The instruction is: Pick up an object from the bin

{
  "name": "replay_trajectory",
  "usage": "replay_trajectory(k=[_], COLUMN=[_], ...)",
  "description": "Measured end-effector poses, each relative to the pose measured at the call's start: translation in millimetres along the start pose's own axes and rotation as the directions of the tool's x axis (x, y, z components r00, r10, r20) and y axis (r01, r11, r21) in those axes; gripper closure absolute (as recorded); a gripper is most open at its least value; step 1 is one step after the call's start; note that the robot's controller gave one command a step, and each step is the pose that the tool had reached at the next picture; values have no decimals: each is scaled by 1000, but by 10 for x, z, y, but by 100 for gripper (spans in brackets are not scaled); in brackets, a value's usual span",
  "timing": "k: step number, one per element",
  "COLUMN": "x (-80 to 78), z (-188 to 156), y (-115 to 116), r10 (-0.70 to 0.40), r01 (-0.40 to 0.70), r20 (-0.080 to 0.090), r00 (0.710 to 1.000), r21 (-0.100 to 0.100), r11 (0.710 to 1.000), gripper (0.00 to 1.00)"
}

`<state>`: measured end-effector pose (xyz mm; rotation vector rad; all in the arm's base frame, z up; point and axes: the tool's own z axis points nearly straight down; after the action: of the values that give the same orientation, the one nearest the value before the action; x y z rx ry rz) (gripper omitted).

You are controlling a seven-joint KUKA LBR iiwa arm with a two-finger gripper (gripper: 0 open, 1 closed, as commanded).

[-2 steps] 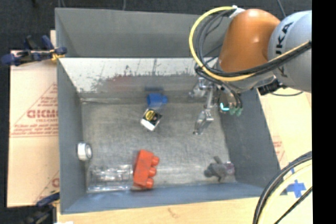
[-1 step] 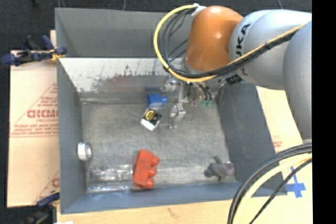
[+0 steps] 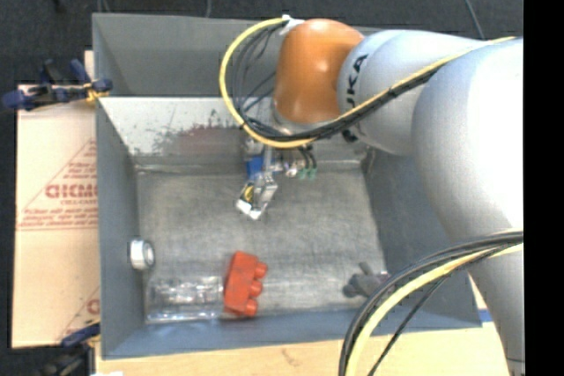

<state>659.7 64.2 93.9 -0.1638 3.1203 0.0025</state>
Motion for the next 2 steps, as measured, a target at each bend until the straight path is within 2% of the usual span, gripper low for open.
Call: replay_trajectory(k=[1,2], x=[22,8], z=[-19,-31], y=[-76,-78], r10=[-101,-100], r01=[101,100], r20=[7,12], r00=[995,995], r21=[-1,-1], r11=[995,995], gripper=[0,100])
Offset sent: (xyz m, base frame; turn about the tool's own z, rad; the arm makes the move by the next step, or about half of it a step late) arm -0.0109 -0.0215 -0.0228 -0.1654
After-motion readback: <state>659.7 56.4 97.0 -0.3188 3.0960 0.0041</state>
